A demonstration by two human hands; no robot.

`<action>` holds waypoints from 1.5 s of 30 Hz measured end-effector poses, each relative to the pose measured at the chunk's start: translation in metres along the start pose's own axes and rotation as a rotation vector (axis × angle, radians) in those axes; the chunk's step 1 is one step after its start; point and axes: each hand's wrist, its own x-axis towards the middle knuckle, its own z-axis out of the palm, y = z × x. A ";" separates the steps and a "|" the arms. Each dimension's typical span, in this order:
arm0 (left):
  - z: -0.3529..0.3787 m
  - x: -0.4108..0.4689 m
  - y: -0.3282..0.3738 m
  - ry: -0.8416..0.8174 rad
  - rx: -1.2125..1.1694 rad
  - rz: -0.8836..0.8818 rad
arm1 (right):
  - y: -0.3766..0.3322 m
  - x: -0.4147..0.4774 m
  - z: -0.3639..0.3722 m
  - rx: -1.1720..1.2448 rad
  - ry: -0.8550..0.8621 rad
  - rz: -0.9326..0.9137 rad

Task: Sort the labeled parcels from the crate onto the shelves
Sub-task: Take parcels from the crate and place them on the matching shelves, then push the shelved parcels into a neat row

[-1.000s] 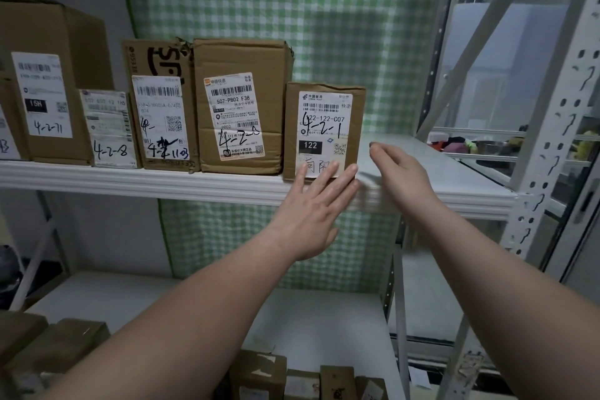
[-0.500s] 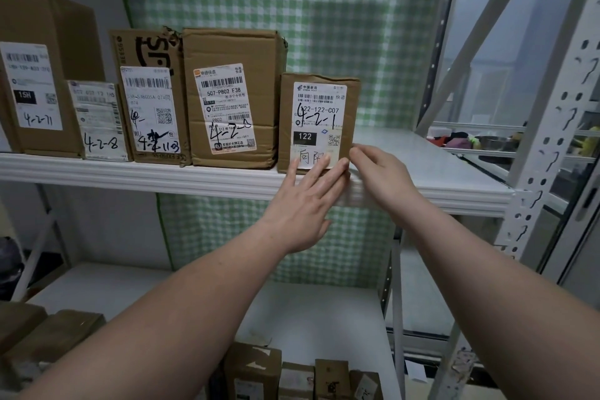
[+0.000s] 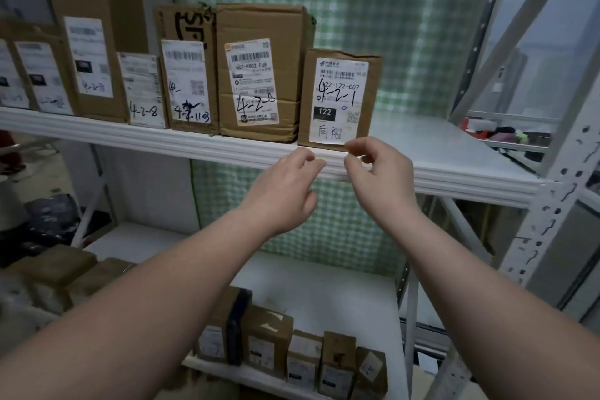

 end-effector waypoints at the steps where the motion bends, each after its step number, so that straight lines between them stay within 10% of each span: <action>1: -0.003 -0.009 -0.004 -0.012 -0.034 -0.037 | -0.003 -0.006 0.006 0.015 -0.026 -0.015; 22: -0.045 -0.241 -0.150 -0.181 -0.229 -0.598 | -0.107 -0.125 0.209 0.280 -0.579 0.158; 45: -0.170 -0.262 -0.377 0.221 -0.510 -0.546 | -0.250 -0.064 0.316 0.575 -0.448 0.130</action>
